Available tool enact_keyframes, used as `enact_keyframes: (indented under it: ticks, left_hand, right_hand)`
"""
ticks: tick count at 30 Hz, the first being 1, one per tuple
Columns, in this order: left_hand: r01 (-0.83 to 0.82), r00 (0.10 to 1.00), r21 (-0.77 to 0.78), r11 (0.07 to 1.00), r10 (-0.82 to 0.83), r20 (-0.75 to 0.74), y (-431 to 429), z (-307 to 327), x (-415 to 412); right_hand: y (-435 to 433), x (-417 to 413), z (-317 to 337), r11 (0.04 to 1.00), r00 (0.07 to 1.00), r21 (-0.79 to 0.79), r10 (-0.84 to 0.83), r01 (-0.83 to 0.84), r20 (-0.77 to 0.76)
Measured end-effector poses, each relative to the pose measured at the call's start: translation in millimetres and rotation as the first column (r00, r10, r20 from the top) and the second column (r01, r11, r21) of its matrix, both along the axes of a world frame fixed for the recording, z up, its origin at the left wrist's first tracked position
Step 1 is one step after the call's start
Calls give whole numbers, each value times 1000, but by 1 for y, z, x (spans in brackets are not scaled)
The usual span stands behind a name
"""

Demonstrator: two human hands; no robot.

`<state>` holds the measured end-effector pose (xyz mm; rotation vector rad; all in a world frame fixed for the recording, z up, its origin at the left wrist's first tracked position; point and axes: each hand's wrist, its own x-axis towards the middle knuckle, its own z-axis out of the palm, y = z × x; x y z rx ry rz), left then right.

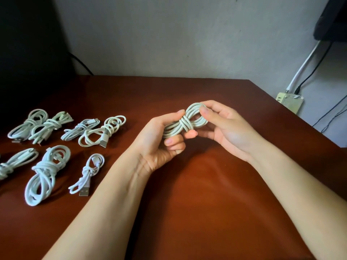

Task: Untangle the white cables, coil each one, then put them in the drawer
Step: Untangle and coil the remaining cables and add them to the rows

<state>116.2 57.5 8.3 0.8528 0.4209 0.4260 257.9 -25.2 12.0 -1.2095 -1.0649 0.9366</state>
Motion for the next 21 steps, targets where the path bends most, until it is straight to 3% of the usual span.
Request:
enact_keyframes:
  ticks: [5,12,21]
  left_hand:
    - [5,1000,-6,1000,-5,-9,0,0,0]
    - [1,1000,-11,1000,-1,-22,0,0,-1]
    - [2,996,111,994,8,-94,2,1,-4]
  right_hand:
    - [0,-1,1,996,988,-58,57,-66,-146]
    - [1,0,0,994,984,-75,63,-76,-170]
    - [2,4,-1,992,985,-107,49,-67,-167]
